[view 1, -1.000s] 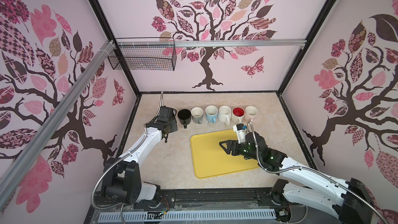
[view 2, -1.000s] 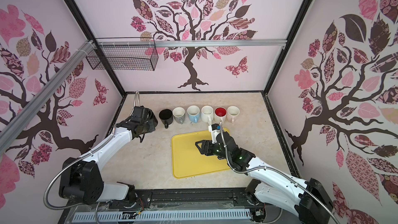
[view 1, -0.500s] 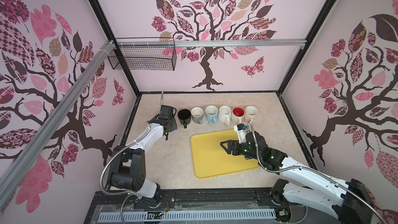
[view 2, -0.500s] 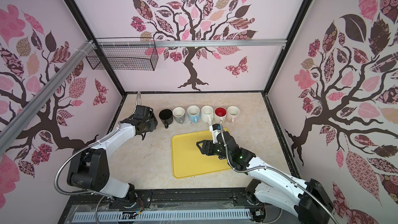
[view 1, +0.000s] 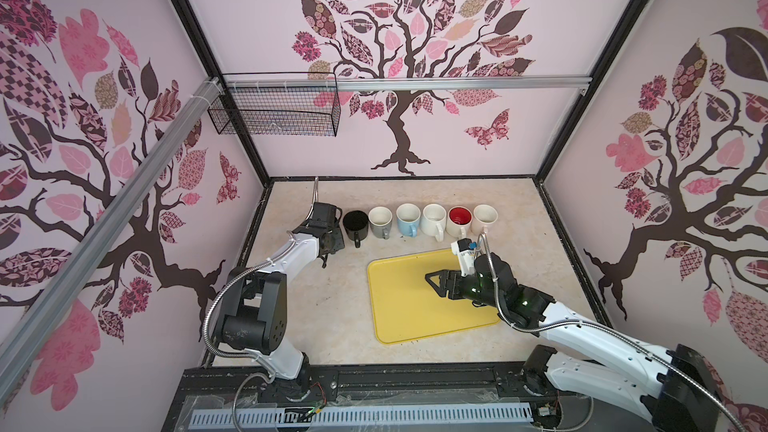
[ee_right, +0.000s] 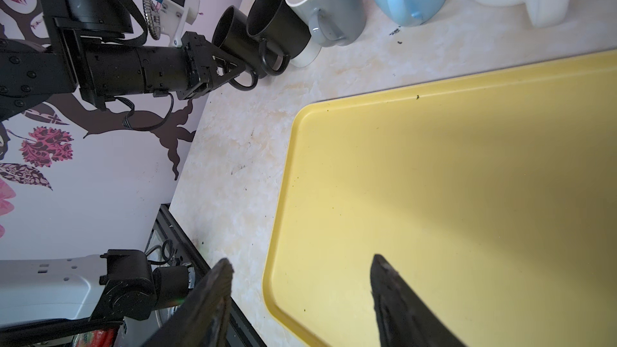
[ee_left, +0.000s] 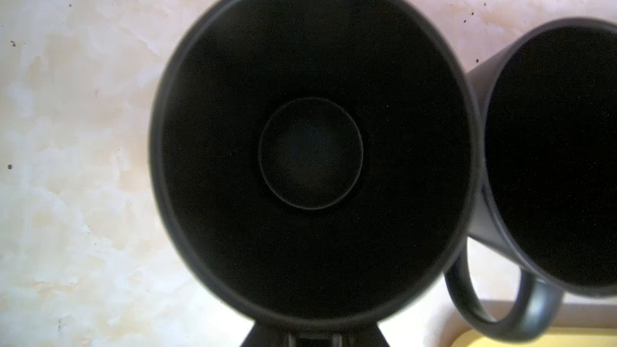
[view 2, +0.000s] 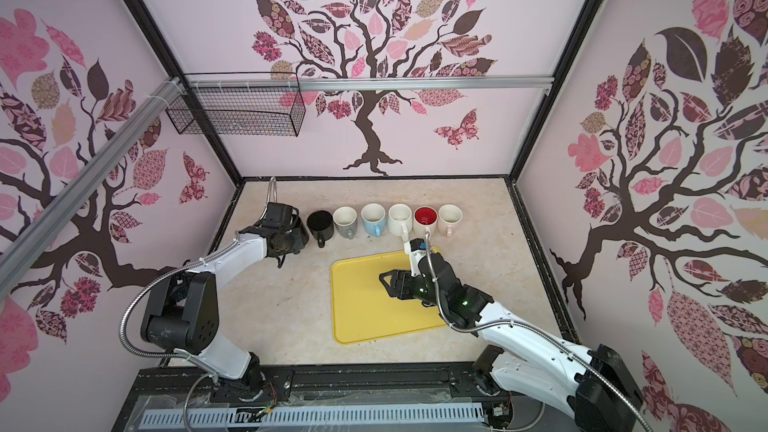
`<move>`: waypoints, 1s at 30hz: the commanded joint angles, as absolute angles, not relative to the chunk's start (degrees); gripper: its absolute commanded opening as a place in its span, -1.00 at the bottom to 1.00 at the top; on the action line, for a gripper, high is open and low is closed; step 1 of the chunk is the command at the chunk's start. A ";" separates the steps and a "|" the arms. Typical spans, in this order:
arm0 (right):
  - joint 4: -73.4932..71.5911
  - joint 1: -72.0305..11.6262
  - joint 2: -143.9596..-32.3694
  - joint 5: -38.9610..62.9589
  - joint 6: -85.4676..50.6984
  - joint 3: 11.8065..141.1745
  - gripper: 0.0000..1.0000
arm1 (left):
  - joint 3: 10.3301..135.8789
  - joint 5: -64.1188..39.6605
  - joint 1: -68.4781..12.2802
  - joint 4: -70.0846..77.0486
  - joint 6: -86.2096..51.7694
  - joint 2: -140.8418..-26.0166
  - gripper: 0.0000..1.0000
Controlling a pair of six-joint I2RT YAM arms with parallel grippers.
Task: Turn the mug right side up
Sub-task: Place the mug at the top-left of the table.
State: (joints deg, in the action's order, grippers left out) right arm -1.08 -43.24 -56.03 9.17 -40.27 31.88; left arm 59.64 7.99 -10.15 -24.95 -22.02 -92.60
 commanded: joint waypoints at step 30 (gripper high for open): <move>-2.19 -42.86 -56.65 9.85 -41.55 32.08 0.37 | 61.79 5.85 -9.85 -17.51 -23.74 -94.48 -0.71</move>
State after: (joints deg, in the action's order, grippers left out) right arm -1.52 -43.05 -56.42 9.65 -41.39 31.88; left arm 59.64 5.45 -10.13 -22.26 -23.83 -95.20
